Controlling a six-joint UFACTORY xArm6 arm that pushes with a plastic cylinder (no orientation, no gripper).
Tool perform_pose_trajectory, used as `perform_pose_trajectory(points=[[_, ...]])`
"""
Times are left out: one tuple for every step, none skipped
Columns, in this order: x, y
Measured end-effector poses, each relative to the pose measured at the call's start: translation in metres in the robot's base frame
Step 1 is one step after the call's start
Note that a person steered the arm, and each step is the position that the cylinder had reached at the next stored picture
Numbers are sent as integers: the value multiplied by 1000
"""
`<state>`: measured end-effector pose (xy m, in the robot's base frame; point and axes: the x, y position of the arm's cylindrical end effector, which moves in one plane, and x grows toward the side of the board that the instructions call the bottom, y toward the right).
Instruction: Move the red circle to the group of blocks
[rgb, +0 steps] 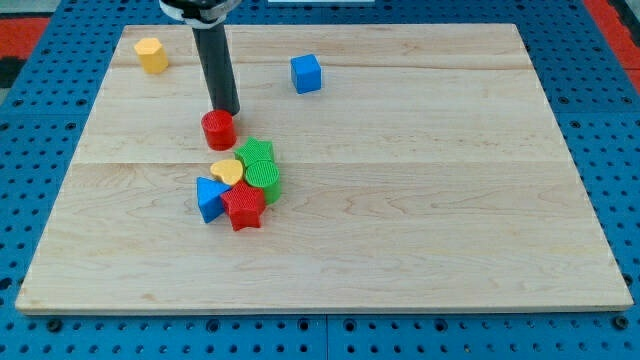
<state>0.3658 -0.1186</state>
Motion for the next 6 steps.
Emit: perform_pose_trajectory(points=[[14,0],[27,0],[14,-12],[12,-34],[30,-40],[34,-37]])
